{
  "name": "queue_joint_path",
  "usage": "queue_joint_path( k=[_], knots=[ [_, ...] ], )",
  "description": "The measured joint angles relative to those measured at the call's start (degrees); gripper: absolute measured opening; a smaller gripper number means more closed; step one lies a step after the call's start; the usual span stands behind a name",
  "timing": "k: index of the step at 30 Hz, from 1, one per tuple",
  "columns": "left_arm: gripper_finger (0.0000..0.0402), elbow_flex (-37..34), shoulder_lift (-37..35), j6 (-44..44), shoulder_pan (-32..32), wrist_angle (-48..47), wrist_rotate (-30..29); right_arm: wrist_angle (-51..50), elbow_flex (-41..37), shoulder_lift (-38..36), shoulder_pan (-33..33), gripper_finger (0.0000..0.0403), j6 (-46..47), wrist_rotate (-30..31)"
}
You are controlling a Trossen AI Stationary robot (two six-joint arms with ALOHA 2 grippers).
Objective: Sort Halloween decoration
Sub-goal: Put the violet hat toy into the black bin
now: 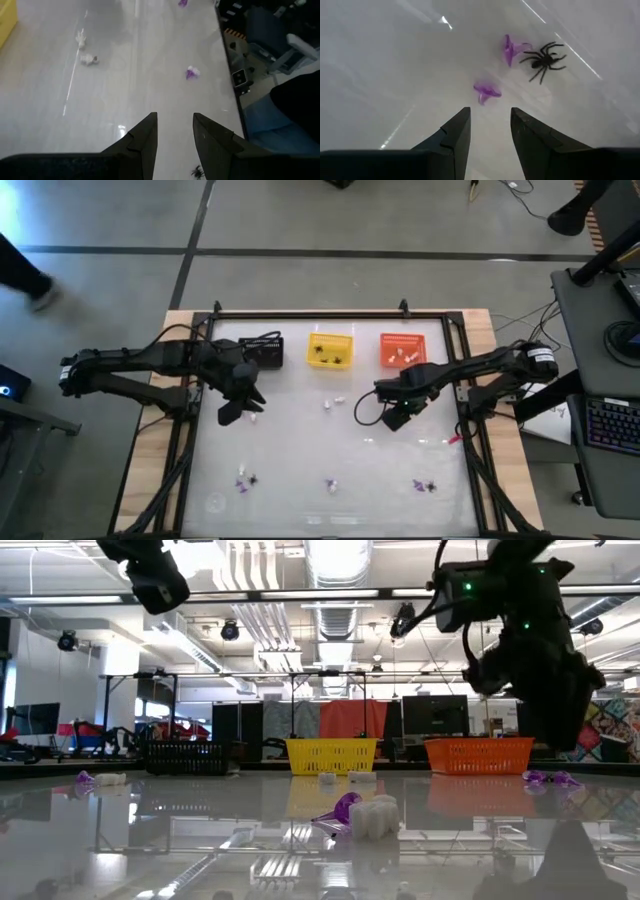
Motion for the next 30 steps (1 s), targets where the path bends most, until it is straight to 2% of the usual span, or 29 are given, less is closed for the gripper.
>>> queue_joint_path(
  k=[12, 30],
  knots=[
    [0.0107, 0.01, 0.13, 1.47, 0.02, -2.73, -1.06, 7.39, -4.03, 0.02, 0.0, 0.013, 0.19, 1.53],
    [0.0107, 0.01, 0.2, 1.64, 0.02, -3.45, -1.05, 9.59, -5.58, 0.02, 0.0, 0.013, 2.1, 1.49]
  ],
)
